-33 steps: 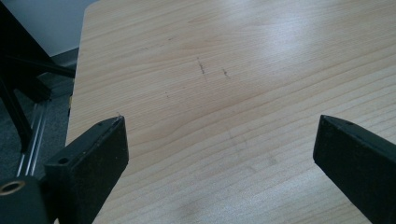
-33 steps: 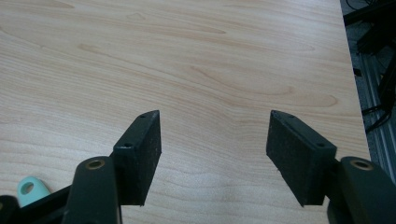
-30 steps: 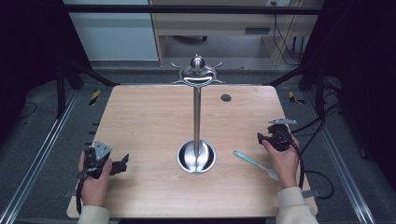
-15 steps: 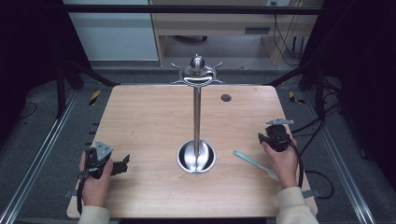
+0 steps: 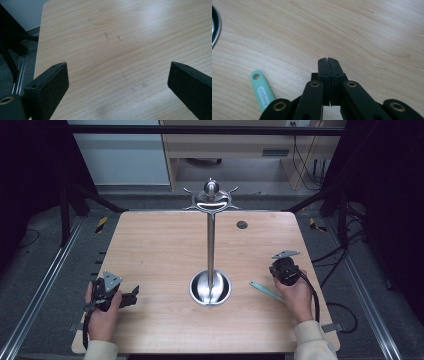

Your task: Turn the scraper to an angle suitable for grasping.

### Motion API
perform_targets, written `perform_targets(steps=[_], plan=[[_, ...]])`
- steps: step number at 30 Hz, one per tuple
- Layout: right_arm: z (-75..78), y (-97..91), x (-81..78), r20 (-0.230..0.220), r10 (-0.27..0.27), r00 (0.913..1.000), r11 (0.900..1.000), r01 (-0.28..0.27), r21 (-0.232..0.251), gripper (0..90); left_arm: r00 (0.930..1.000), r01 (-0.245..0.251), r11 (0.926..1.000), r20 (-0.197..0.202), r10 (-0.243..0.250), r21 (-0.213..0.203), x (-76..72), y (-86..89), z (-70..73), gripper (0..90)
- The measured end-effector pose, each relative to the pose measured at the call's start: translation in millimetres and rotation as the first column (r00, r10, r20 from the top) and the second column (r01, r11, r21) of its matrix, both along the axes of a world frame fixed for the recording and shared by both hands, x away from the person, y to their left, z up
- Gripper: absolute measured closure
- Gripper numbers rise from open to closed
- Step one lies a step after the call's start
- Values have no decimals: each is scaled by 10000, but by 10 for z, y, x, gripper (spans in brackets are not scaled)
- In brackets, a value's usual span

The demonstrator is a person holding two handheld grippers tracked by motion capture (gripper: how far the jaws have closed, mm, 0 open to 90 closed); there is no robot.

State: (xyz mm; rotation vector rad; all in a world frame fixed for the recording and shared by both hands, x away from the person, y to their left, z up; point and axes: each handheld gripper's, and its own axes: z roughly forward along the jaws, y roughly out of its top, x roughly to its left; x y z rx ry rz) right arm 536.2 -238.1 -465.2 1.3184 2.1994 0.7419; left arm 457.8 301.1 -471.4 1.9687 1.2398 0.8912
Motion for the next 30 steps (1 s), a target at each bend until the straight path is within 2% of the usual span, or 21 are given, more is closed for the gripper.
perform_targets(steps=[5, 9, 15, 17, 25, 30], plan=[[-18, 43, -5, -231, 406, 9989, 9992, -406, 13, 900, 10000, -16, 10000, -22, 16, 7, 8, 4, -5, 32], [-39, 92, -13, -376, 770, 9963, 9969, -776, -156, 900, 10000, 40, 10000, -46, -40, 42, 5, -1, 0, 33], [-55, 224, -53, -618, 1549, 9860, 9867, -1576, -401, 900, 10000, 11, 10000, -36, -11, -1, 6, 2, -2, 32], [-56, 237, -58, -643, 1545, 9859, 9868, -1571, -385, 900, 10000, 15, 10000, -36, -15, 7, 5, 0, -1, 32], [-95, 293, -74, -1050, 2002, 9741, 9767, -2069, -571, 900, 10000, 50, 10000, -54, -50, 52, 6, -3, 0, 32], [-123, 324, -81, -1342, 2101, 9684, 9741, -2191, -558, 900, 10000, 75, 9999, -61, -74, 74, 8, -10, -3, 32]])
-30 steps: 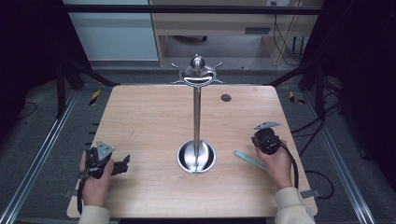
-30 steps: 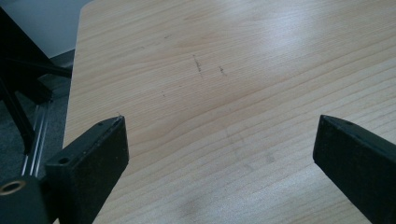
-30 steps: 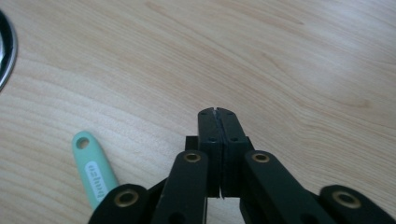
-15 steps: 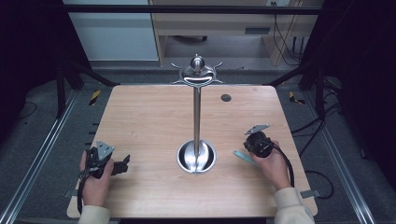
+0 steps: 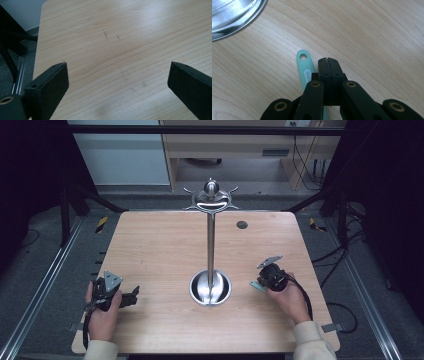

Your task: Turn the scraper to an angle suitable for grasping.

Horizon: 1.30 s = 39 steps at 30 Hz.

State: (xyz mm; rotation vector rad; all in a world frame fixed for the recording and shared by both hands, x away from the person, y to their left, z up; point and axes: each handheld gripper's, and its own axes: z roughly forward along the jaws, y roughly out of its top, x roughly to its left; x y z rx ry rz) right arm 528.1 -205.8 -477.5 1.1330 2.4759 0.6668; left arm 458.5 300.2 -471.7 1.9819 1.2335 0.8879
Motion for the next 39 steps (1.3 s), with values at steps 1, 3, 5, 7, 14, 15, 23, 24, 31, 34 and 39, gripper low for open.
perform_targets(steps=[1, 3, 5, 7, 14, 15, 23, 24, 31, 34, 39], plan=[[-5, 4, 0, -24, 27, 10000, 10000, -27, -45, 900, 10000, 3, 10000, -4, -3, -2, 0, -4, -1, 33], [-11, 9, -2, -55, 67, 10000, 10000, -67, -51, 900, 10000, 11, 10000, -6, -11, -1, 0, -6, -1, 32], [-9, 9, -5, -70, 156, 9999, 9999, -157, -45, 900, 10000, 2, 10000, -4, -2, 7, -1, -5, -1, 32], [-7, 13, -19, -149, 215, 9997, 9998, -214, 41, 900, 10000, -21, 10000, 7, 21, 5, -3, 0, 1, 32], [0, 56, -105, -443, 796, 9958, 9968, -792, 95, 900, 10000, -6, 10000, -19, 6, 13, -3, -2, -1, 32], [3, 62, -118, -508, 906, 9946, 9959, -902, 99, 900, 10000, -16, 10000, -12, 16, 19, -4, -2, -1, 33], [38, 65, -168, -575, 1109, 9922, 9936, -1094, 292, 900, 10000, 4, 10000, -37, -4, 8, 1, -5, -7, 33], [88, 54, -176, -430, 1139, 9926, 9928, -1121, 413, 900, 10000, 19, 10000, -51, -19, 41, 2, -5, -9, 32], [244, 34, -213, -151, 1285, 9916, 9908, -1277, 440, 900, 10000, -35, 10000, -76, 35, 26, 2, 0, -22, 32], [281, 30, -210, -221, 1376, 9902, 9897, -1366, 433, 900, 9999, -2, 9999, -168, 4, 126, 8, -6, -34, 33], [318, 58, -199, -500, 1762, 9831, 9842, -1751, 261, 892, 9999, -28, 10000, -144, 29, 85, 6, 1, -36, 32]])
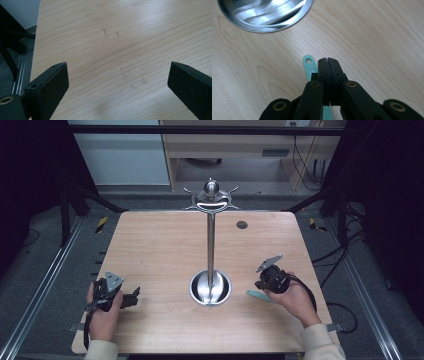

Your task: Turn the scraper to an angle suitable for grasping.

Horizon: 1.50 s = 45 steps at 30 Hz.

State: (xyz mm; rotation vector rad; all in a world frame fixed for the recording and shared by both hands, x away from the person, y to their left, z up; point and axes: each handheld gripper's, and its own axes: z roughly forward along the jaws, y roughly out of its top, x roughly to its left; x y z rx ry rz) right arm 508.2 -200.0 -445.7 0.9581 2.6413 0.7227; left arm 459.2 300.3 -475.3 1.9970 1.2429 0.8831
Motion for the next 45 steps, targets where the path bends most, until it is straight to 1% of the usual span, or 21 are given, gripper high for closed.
perform_targets(steps=[3, 4, 5, 7, 8, 9, 12, 13, 15, 16, 17, 20, 25, 26, 27, 31, 33, 36, 39, 44, 45], plan=[[25, 17, 5, -171, 162, 9997, 9997, -165, -152, 868, 10000, -11, 10000, 37, 11, -53, -4, 5, 6, 32], [37, 23, 14, -326, 360, 9988, 9989, -370, -303, 865, 10000, -6, 10000, 42, 6, -45, -6, 6, 8, 32], [37, 23, 14, -326, 360, 9988, 9989, -370, -303, 865, 10000, 13, 10000, 27, -13, -41, -8, 5, 8, 32], [41, 36, 21, -492, 412, 9979, 9981, -434, -446, 860, 10000, 19, 10000, 11, -19, -51, -7, 4, 6, 32], [40, 46, 25, -605, 455, 9971, 9973, -488, -545, 855, 10000, 15, 10000, 14, -15, -58, -7, 3, 5, 32], [26, 54, 35, -714, 586, 9957, 9951, -640, -756, 849, 10000, 21, 10000, 10, -21, -56, -7, 2, 4, 33], [9, 55, 41, -819, 667, 9944, 9940, -734, -816, 838, 10000, -19, 10000, -6, 19, -47, -7, -1, -2, 32], [-8, 49, 45, -986, 719, 9925, 9940, -795, -746, 827, 10000, -61, 9999, -31, 60, -110, -5, -1, -14, 32], [-27, 39, 51, -1087, 770, 9911, 9934, -855, -760, 820, 10000, -59, 10000, -61, 59, -50, -4, 4, -15, 33], [-27, 39, 51, -1087, 770, 9911, 9934, -855, -760, 820, 10000, -72, 9999, -58, 72, -75, -5, 8, -15, 33], [-47, 29, 46, -1201, 666, 9905, 9941, -762, -773, 808, 10000, -82, 9999, -56, 81, -119, -7, 16, -13, 33], [-54, 0, 52, -1259, 690, 9896, 9940, -790, -755, 799, 10000, -97, 9998, -23, 96, -168, -12, 25, -10, 33], [-51, -71, 47, -1347, 536, 9894, 9956, -634, -693, 774, 10000, -45, 9999, -20, 45, -107, -17, 14, -4, 32], [-51, -86, 55, -1350, 628, 9889, 9947, -730, -722, 767, 10000, -50, 9999, -14, 50, -108, -15, 12, -5, 32], [-49, -99, 54, -1359, 543, 9892, 9947, -655, -796, 758, 10000, -53, 9999, -16, 53, -96, -15, 11, -5, 33], [-24, -115, 64, -1429, 584, 9880, 9952, -690, -700, 741, 10000, -76, 10000, -7, 76, -10, -21, 8, -4, 33], [-9, -111, 82, -1475, 593, 9873, 9943, -716, -794, 732, 10000, -98, 10000, 17, 98, 1, -19, 4, -1, 33], [-1, -58, 135, -1539, 852, 9844, 9886, -1028, -1103, 721, 10000, -98, 9999, 9, 98, 26, -9, 5, -3, 33], [-14, -11, 155, -1647, 918, 9821, 9854, -1134, -1268, 718, 9999, -128, 9999, 0, 128, 39, -2, 19, -3, 33], [-69, 93, 175, -1933, 1062, 9754, 9758, -1396, -1683, 715, 9999, -134, 9999, 4, 134, 26, -9, 31, 6, 33], [-77, 106, 173, -1902, 1081, 9758, 9751, -1414, -1711, 715, 9999, -124, 9999, 20, 124, 6, -9, 24, 6, 33]])
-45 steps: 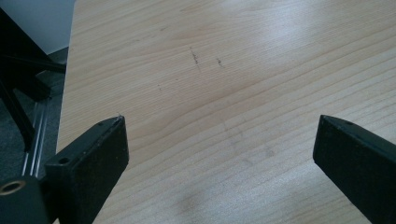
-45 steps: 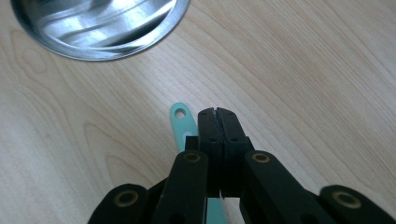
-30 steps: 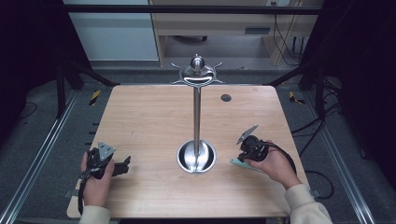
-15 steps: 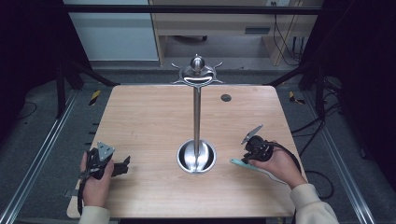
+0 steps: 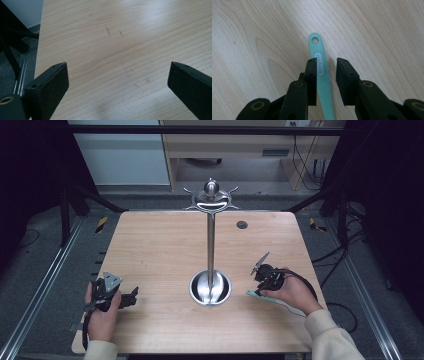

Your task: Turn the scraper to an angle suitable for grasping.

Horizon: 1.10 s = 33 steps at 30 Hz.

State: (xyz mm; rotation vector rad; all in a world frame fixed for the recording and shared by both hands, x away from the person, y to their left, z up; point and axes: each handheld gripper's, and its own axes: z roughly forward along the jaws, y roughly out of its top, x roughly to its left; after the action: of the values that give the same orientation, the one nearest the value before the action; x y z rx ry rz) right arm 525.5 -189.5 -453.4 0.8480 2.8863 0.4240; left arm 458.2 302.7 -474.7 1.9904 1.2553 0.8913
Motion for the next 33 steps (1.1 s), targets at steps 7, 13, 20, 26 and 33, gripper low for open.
perform_targets(steps=[7, 13, 20, 26, 33], plan=[[1, 71, -1, -111, 395, 9992, 9987, -398, -308, 711, 10000, 23, 10000, 29, -23, 20, -4, -4, 5, 33], [-39, 126, 12, -377, 659, 9971, 9936, -691, -890, 716, 10000, -3, 10000, -4, 3, -35, -1, 2, 4, 33], [-69, 139, 18, -466, 640, 9969, 9920, -686, -1057, 721, 10000, 27, 10000, -33, -27, 1, -2, -1, 2, 33], [-67, 141, 35, -482, 676, 9965, 9896, -731, -1237, 726, 10000, 26, 10000, -36, -26, 7, -1, -2, 3, 33], [-74, 147, 45, -610, 617, 9962, 9901, -688, -1223, 723, 10000, 39, 10000, -32, -39, 9, -2, -5, 2, 33]])
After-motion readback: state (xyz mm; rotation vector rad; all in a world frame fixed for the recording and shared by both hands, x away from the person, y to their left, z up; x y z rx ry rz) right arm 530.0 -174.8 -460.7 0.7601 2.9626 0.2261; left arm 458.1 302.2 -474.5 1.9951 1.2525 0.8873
